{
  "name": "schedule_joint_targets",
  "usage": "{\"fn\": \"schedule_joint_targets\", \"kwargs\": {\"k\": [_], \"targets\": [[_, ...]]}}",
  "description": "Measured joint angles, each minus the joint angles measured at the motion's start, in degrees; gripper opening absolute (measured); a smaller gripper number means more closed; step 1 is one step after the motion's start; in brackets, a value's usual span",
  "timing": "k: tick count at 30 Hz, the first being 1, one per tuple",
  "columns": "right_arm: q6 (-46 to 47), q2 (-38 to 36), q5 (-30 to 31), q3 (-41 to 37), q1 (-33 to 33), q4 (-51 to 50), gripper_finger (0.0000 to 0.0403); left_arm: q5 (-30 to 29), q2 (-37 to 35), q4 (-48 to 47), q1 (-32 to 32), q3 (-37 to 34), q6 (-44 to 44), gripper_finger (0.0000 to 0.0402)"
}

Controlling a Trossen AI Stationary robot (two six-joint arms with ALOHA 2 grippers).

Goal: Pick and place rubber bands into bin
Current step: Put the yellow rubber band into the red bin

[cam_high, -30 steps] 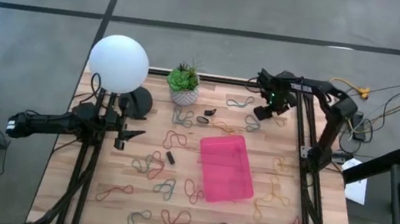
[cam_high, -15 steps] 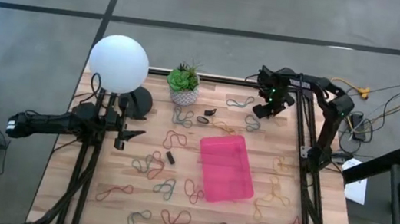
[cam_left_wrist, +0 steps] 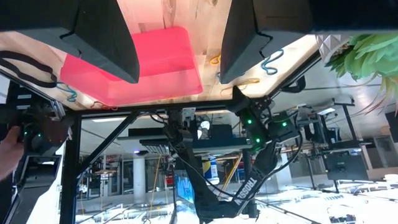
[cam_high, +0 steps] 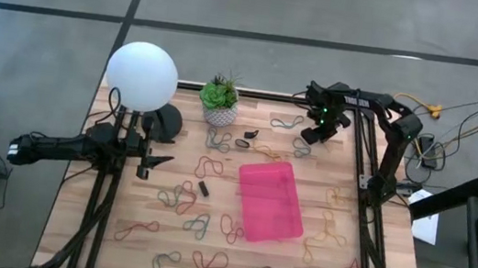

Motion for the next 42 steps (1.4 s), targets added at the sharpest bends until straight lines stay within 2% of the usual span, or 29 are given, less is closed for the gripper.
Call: {"fn": "schedule_joint_targets", "kwargs": {"k": [7, 15, 17, 19, 22, 28, 31, 33, 36, 39, 42], "targets": [[0.2, -5.2, -1.7, -0.5, 0.8, -1.9, 0.0008, 0.0, 0.0, 0.0, 0.0, 0.0, 0.0, 0.0209], [1.1, -19.7, -19.0, 0.1, 3.6, -9.3, 0.0008, 0.0, 0.0, 0.0, 0.0, 0.0, 0.0, 0.0209], [3.8, -23.8, -23.5, 0.3, 5.8, -9.2, 0.0008, 0.0, 0.0, 0.0, 0.0, 0.0, 0.0, 0.0209], [7.9, -27.5, -24.6, 0.8, 9.1, -8.5, 0.0008, 0.0, 0.0, 0.0, 0.0, 0.0, 0.0, 0.0209], [14.5, -31.1, -24.6, 0.9, 16.1, -7.0, 0.0008, 0.0, 0.0, 0.0, 0.0, 0.0, 0.0, 0.0209], [25.1, -33.1, -24.6, 0.8, 32.7, 1.0, 0.0008, 0.0, 0.0, 0.0, 0.0, 0.0, 0.0, 0.0209], [28.7, -31.9, -21.7, 0.8, 39.6, 7.2, 0.0008, 0.0, 0.0, 0.0, 0.0, 0.0, 0.0, 0.0209], [30.3, -30.6, -16.5, 0.8, 43.2, 10.0, 0.0009, 0.0, 0.0, 0.0, 0.0, 0.0, 0.0, 0.0209], [34.8, -27.8, -7.4, 0.8, 46.0, 10.5, 0.0010, 0.0, 0.0, 0.0, 0.0, 0.0, 0.0, 0.0209], [35.3, -24.5, -6.1, 0.8, 47.0, 10.4, 0.0024, 0.0, 0.0, 0.0, 0.0, 0.0, 0.0, 0.0209], [35.2, -21.4, -6.1, 0.8, 47.7, 10.5, 0.0058, 0.0, 0.0, 0.0, 0.0, 0.0, 0.0, 0.0209]]}}
